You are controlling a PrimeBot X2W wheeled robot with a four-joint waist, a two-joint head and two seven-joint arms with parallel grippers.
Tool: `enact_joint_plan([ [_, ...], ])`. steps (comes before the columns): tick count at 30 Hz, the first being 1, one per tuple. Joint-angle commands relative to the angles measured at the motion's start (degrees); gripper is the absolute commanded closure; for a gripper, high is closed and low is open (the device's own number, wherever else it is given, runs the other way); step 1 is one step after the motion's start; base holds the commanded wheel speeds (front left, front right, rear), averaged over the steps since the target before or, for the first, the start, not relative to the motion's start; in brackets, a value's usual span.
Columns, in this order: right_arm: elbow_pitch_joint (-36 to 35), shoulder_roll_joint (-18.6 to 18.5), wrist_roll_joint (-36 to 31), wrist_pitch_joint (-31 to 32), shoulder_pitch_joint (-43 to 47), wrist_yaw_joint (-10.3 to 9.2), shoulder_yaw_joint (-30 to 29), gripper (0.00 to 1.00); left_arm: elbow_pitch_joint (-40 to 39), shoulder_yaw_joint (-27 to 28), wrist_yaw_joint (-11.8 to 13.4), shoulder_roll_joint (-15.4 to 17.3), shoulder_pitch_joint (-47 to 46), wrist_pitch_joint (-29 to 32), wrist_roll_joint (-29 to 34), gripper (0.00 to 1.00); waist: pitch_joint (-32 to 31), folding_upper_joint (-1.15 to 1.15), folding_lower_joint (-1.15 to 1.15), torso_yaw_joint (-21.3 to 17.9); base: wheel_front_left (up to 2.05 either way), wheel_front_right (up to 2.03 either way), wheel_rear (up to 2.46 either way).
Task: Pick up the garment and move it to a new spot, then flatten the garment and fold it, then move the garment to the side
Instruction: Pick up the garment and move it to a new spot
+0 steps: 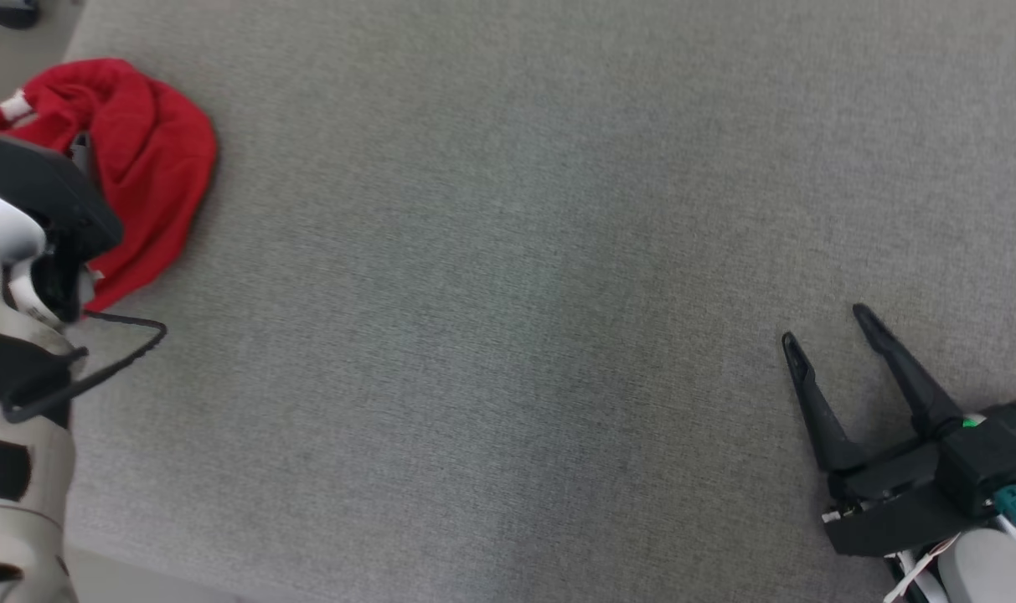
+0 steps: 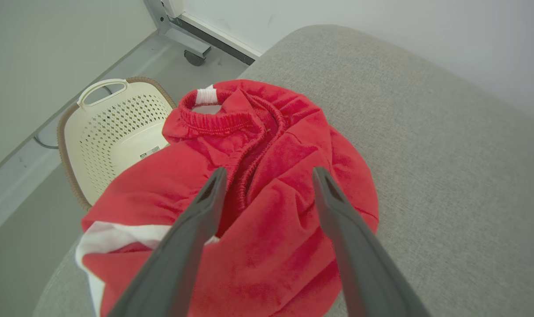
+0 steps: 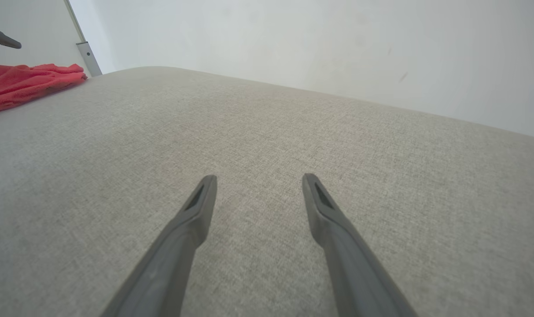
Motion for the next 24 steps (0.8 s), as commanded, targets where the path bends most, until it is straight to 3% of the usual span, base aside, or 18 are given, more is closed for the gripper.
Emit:
enact_joint_plan([
  [1, 0.7, -0.6, 0.0, 0.0, -0.4, -0.15, -0.1, 0.0, 0.6, -0.4, 0.3, 0.6, -1.1, 0.6, 0.8, 0.0, 2.8, -0.01, -0.01, -1.8, 0.0, 0.0, 0.0],
  [7, 1.5, -0.6, 0.0, 0.2, -1.8, -0.17, 0.5, 0.0, 5.9, -2.0, 1.2, 2.2, -4.2, 6.6, 1.7, 0.0, 5.0, -0.01, -0.01, -2.8, 0.0, 0.0, 0.0],
  [16, 2.3, -0.5, 0.3, 0.5, -2.2, -0.21, 0.4, 0.0, 9.9, -1.8, -0.5, 2.4, -3.7, 12.9, -0.4, 0.0, 6.8, -0.01, -0.01, -4.1, 0.0, 0.0, 0.0],
  [17, 2.3, -0.5, 0.3, 0.5, -2.2, -0.21, 0.3, 0.0, 10.2, -1.6, -1.1, 2.1, -3.4, 13.2, -0.9, 0.64, 6.8, -0.01, -0.01, -4.1, 0.0, 0.0, 0.0],
  [18, 2.4, -0.5, 0.3, 0.5, -2.3, -0.22, 0.2, 0.0, 10.3, -1.6, -1.6, 1.9, -3.1, 13.3, -1.1, 1.0, 6.7, -0.01, -0.01, -4.2, 0.0, 0.0, 0.0],
  [20, 2.6, -0.4, 0.4, 0.5, -2.5, -0.22, 0.3, 0.0, 9.3, -1.8, -2.2, 2.4, -2.9, 10.3, -1.0, 1.0, 6.3, -0.01, -0.01, -4.2, 0.0, 0.0, 0.0],
  [24, 2.4, 0.6, 0.8, 0.5, -2.4, -0.21, 0.2, 0.0, 5.2, -2.2, -3.0, 3.8, -2.2, -1.9, 0.0, 1.0, 4.7, -0.01, -0.01, -4.2, 0.0, 0.0, 0.0],
])
